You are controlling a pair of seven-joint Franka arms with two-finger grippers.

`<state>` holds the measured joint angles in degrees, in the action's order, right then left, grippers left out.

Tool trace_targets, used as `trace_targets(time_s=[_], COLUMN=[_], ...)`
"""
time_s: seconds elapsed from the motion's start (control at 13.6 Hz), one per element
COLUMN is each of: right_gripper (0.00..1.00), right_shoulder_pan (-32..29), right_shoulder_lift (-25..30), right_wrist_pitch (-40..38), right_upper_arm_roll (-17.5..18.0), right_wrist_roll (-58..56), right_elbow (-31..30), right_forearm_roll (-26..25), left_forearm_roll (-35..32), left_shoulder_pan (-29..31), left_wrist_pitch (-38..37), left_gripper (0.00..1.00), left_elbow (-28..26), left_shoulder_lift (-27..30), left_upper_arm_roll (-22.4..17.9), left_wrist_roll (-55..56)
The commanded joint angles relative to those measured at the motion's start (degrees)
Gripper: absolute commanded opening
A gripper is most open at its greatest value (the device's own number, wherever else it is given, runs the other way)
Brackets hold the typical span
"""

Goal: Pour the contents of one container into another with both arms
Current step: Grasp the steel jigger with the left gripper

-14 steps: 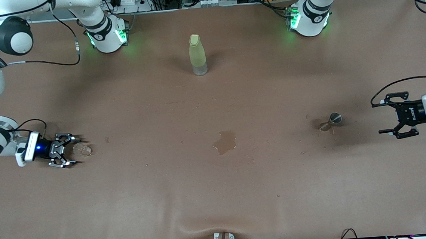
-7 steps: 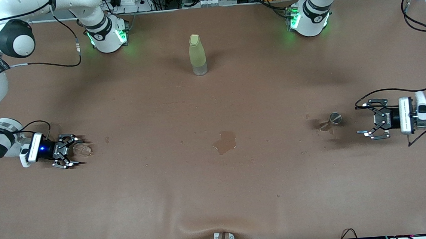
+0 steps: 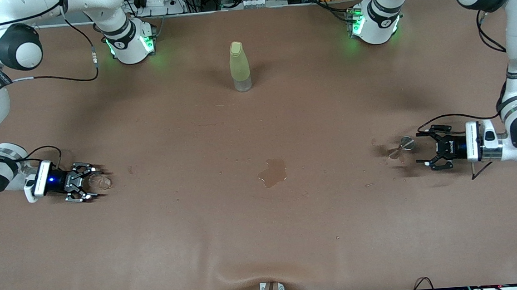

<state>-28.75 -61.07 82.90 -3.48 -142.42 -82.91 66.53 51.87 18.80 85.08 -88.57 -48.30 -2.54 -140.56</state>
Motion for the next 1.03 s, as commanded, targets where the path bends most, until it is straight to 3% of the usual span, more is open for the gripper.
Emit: trace_targets(time_s=[0.0,0.15,0.37,0.66,0.96], right_gripper=[0.45,0.22,0.09,0.10,0.10], right_shoulder_pan=[-1.0,-0.9,0.3,5.5,12.2], right_shoulder_lift=[-0.9,-0.9,1.2,5.5,5.6], right_wrist_pitch=[-0.9,-1.0,-2.8,-2.5,-0.7], right_upper_arm_roll=[0.5,0.5,0.4,0.6,0.8], right_wrist_roll=[-0.1,0.0,1.4,9.2,11.6], right_elbow=[1.0,1.0,1.2,1.3,1.4], right_forearm_roll=[1.1,1.1,0.8,1.4,10.8], left_forearm_roll=[1.5,1.7,3.8,5.1,5.0], left_shoulder_pan=[0.6,0.5,0.5,-0.3,0.2], left_wrist_pitch=[-1.8,-1.8,-1.8,-1.8,-1.8], left_gripper=[1.00,1.00,1.00,1.00,1.00], left_elbow=[0.9,0.9,0.9,0.9,0.9], left_shoulder_lift=[-1.9,-2.9,-4.3,-4.4,-5.7], left_upper_arm_roll=[0.4,0.5,2.4,2.7,2.7], left_wrist_roll=[-2.3,-2.7,-3.0,-2.9,-2.9])
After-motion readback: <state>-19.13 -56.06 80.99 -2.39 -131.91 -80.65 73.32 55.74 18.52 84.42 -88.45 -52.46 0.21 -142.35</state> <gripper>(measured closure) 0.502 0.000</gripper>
